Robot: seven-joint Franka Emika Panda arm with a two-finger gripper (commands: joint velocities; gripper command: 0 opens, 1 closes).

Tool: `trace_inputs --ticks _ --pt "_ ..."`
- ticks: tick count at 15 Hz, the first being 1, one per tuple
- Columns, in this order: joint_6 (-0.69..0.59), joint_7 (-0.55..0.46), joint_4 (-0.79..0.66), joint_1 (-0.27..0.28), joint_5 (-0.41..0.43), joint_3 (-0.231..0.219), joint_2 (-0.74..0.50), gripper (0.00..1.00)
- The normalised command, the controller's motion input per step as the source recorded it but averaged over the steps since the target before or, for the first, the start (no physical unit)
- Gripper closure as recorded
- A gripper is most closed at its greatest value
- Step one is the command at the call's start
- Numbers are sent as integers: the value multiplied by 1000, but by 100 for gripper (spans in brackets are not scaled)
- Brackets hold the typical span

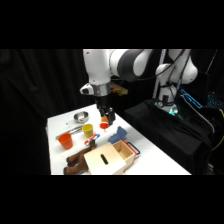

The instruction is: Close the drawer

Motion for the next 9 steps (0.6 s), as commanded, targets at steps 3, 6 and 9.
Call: trace_inputs --ticks 3,6,9 --pt "78 78 -113 3 -23 26 -101 0" --pt "151 184 -336 52 -14 56 -305 0" --pt "154 265 -453 90 -27 76 -439 0"
